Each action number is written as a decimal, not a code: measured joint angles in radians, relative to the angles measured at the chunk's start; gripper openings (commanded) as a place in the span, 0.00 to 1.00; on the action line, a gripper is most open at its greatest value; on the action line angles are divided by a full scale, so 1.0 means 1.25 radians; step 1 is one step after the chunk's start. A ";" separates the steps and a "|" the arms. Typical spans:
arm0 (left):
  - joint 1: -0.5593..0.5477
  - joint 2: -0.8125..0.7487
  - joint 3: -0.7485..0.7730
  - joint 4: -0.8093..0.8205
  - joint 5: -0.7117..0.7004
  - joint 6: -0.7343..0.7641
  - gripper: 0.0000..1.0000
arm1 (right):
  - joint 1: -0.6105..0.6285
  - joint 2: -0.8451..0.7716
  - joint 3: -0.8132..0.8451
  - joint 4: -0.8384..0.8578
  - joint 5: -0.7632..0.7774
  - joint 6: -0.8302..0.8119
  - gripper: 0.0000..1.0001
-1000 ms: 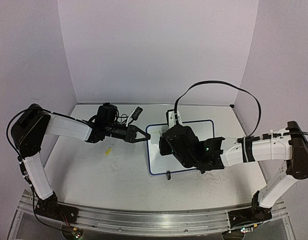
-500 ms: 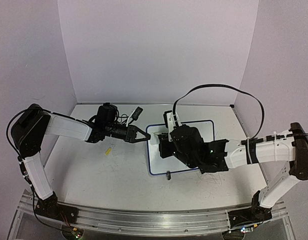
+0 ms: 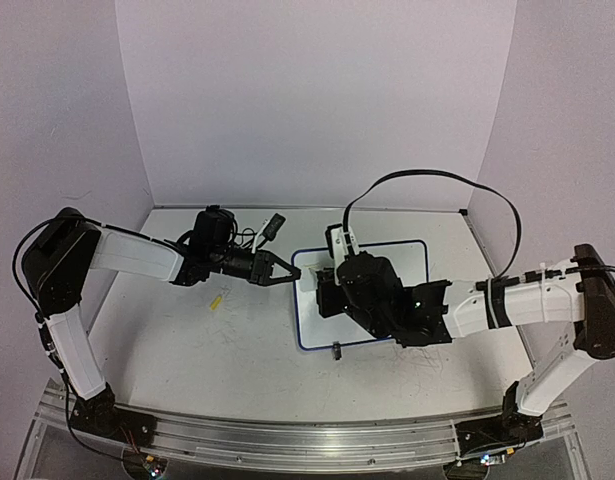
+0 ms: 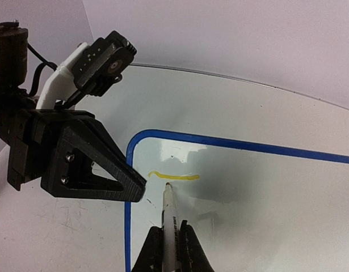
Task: Write a sentence on the whiteboard
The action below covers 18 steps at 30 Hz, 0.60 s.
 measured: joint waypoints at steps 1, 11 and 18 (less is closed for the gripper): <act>0.000 0.000 0.000 0.000 0.000 0.000 0.00 | 0.000 0.002 0.001 -0.001 0.002 0.000 0.00; 0.000 -0.004 -0.005 0.000 -0.003 0.000 0.00 | 0.001 0.010 0.014 -0.024 0.012 0.011 0.00; 0.000 -0.004 -0.006 0.000 -0.005 0.000 0.00 | 0.001 0.010 0.014 -0.031 0.010 0.029 0.00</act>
